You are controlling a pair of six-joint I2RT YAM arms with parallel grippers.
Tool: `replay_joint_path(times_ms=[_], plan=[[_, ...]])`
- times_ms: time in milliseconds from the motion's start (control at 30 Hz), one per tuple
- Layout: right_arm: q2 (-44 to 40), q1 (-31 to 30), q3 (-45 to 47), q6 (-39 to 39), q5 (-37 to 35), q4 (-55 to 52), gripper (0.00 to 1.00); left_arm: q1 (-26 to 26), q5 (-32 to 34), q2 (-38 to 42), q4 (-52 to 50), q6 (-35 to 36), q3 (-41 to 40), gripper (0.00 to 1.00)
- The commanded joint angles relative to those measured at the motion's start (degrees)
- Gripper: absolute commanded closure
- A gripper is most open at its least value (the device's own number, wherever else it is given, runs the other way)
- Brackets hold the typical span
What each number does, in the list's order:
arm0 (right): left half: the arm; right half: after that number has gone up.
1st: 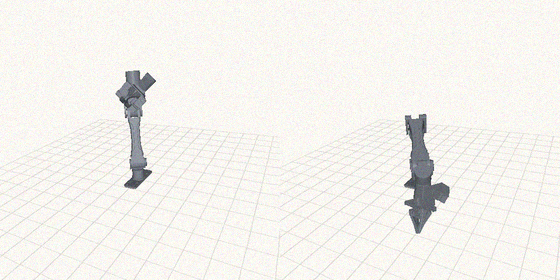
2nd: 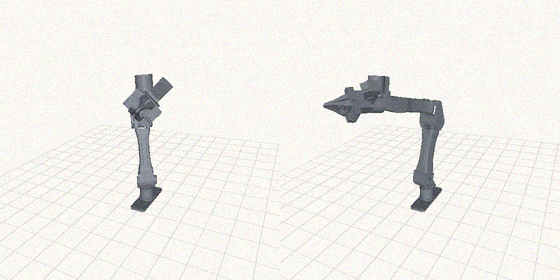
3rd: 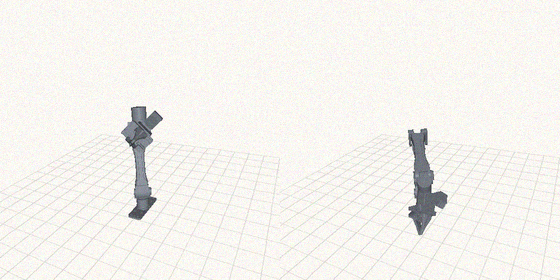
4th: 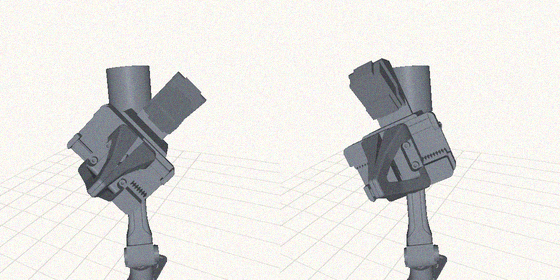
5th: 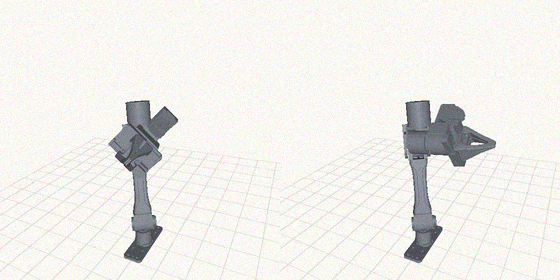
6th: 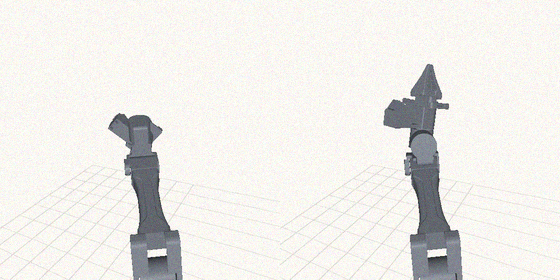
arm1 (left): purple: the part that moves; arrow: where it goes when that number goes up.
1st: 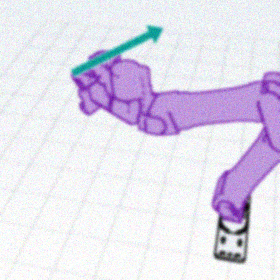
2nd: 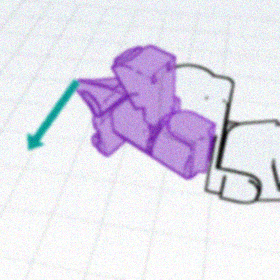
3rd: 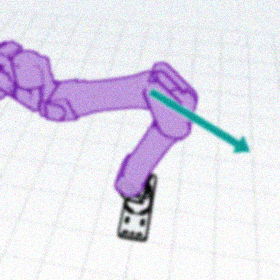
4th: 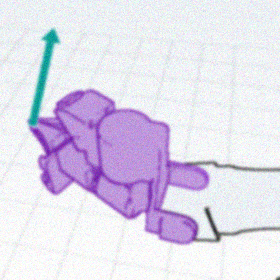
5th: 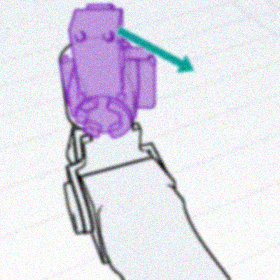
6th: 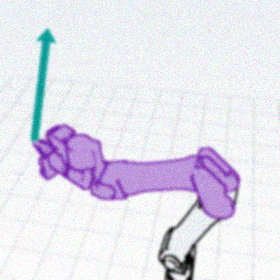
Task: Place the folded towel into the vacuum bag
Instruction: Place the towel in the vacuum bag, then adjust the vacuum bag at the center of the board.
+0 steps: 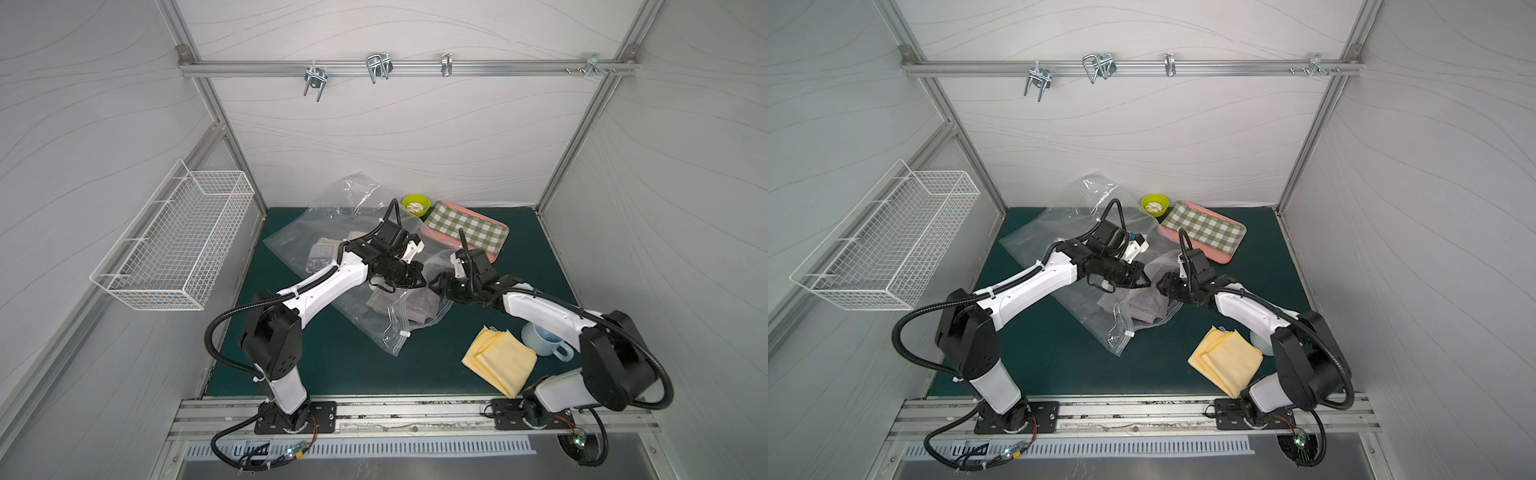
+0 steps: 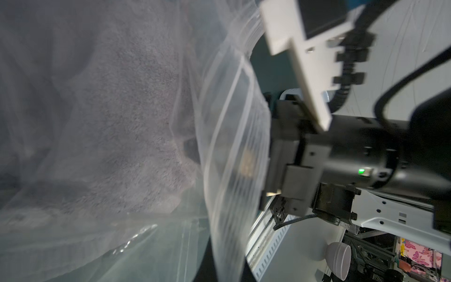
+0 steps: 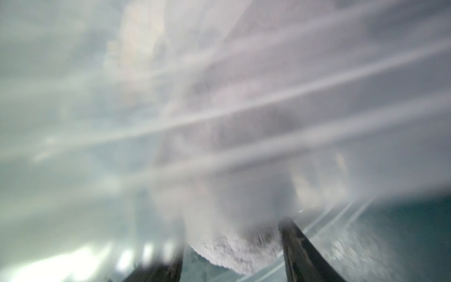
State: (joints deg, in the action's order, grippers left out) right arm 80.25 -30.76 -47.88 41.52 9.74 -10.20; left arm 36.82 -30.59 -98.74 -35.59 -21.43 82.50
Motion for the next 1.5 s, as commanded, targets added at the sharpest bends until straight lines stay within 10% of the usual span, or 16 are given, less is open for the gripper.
replay_joint_path(times_ms=[0, 467, 767, 900, 1100, 1467], plan=[[-4.6, 4.3, 3.3, 0.0, -1.6, -5.2, 0.37, 0.1, 1.0, -0.3, 0.7, -0.5, 2.8, 1.0], [9.1, 11.5, 4.4, -2.1, 6.1, 5.5, 0.46, -0.3, 0.7, 2.3, 0.1, 0.7, 2.4, 1.0], [17.2, 8.8, 8.7, 7.9, 11.5, 25.4, 0.7, -2.7, -0.6, 3.7, -0.2, 0.2, 1.8, 1.0], [15.9, 7.3, 9.7, 9.9, 9.5, 28.6, 1.0, -4.3, -0.8, 4.3, -0.4, -0.1, 1.7, 1.0], [4.5, 7.3, 4.1, 5.6, 12.7, 21.5, 1.0, -9.2, 3.1, 5.3, -3.2, 1.4, 3.9, 1.0], [6.0, 5.3, -24.7, -2.4, 22.0, 9.0, 1.0, -18.6, 12.0, 2.5, -6.2, 7.3, 35.0, 1.0]])
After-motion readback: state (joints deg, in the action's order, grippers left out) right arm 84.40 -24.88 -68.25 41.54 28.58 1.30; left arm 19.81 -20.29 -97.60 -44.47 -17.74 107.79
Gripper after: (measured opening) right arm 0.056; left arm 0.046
